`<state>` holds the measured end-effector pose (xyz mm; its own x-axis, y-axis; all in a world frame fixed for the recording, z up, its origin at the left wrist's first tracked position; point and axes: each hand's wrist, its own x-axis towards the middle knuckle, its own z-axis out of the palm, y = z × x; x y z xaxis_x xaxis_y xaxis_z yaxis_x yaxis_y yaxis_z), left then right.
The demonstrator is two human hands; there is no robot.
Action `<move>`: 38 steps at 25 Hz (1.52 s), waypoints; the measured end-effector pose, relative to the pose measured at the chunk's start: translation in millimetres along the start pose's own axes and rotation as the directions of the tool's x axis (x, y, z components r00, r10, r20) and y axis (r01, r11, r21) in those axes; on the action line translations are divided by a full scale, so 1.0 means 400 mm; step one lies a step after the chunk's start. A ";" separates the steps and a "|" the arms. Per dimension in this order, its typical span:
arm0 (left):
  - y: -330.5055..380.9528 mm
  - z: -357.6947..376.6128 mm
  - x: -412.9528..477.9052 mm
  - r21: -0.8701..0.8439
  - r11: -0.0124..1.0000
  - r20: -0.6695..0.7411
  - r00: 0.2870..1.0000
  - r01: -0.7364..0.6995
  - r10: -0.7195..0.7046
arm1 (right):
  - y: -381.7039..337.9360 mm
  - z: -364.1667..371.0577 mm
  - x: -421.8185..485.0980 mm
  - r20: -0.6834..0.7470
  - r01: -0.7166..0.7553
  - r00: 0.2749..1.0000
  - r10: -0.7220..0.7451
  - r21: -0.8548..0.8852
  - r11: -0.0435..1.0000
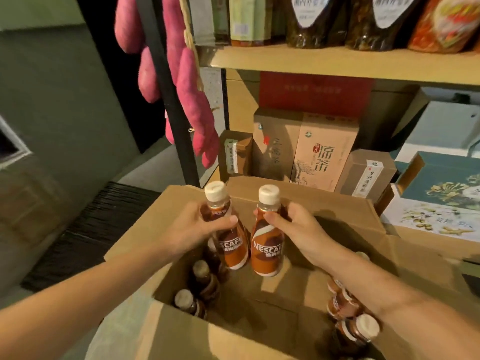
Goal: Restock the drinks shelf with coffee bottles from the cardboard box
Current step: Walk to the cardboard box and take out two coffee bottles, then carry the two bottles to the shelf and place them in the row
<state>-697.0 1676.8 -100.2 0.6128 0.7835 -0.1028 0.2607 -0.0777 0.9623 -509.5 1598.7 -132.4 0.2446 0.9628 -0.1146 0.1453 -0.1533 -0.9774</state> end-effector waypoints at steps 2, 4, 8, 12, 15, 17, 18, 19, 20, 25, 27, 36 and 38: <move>0.044 -0.047 -0.047 0.019 0.999 -0.156 0.987 -0.048 0.050 | -0.094 0.045 0.023 0.021 0.118 0.993 -0.119 0.040 0.992; 0.080 -0.104 -0.098 0.031 0.996 -0.307 0.948 -0.079 0.085 | -0.193 0.102 0.042 0.092 0.221 0.970 -0.227 0.067 0.973; 0.131 -0.248 -0.191 0.066 0.982 -0.531 0.827 -0.175 0.182 | -0.364 0.255 0.073 0.207 0.376 0.898 -0.388 0.099 0.921; 0.166 -0.414 -0.304 0.065 0.973 -0.700 0.685 -0.222 0.203 | -0.510 0.460 0.076 0.302 0.460 0.807 -0.507 0.216 0.861; 0.165 -0.551 -0.425 0.063 0.972 -0.790 0.584 -0.224 0.186 | -0.603 0.644 0.061 0.383 0.476 0.749 -0.540 0.254 0.842; 0.147 -0.639 -0.515 0.070 0.978 -0.831 0.531 -0.195 0.165 | -0.648 0.777 0.044 0.435 0.477 0.714 -0.549 0.272 0.836; 0.131 -0.690 -0.568 0.074 0.981 -0.852 0.500 -0.179 0.156 | -0.667 0.854 0.031 0.466 0.469 0.693 -0.550 0.289 0.835; 0.114 -0.738 -0.618 0.080 0.984 -0.868 0.474 -0.162 0.149 | -0.681 0.928 0.021 0.495 0.455 0.673 -0.549 0.308 0.835; 0.095 -0.789 -0.668 0.087 0.986 -0.882 0.448 -0.145 0.144 | -0.693 1.005 0.012 0.523 0.443 0.654 -0.546 0.320 0.837; 0.005 -1.102 -0.938 0.122 0.987 -0.927 0.343 -0.103 0.151 | -0.755 1.434 -0.052 0.604 0.409 0.606 -0.517 0.320 0.854; -0.018 -1.230 -1.036 0.123 0.989 -0.941 0.307 -0.080 0.142 | -0.787 1.600 -0.074 0.640 0.413 0.564 -0.522 0.328 0.849; -0.186 -1.786 -1.264 0.077 0.997 -0.974 0.213 -0.023 0.080 | -0.912 2.281 -0.031 0.706 0.424 0.435 -0.559 0.387 0.819; -0.237 -1.925 -1.273 0.079 0.997 -0.976 0.202 -0.018 0.081 | -0.932 2.434 0.024 0.716 0.425 0.413 -0.563 0.395 0.814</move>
<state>-1608.4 1759.8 54.9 -0.5831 0.7536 0.3033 0.3083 -0.1401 0.9409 -1494.7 1881.6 58.1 -0.6672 0.6428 0.3763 -0.1568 0.3726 -0.9146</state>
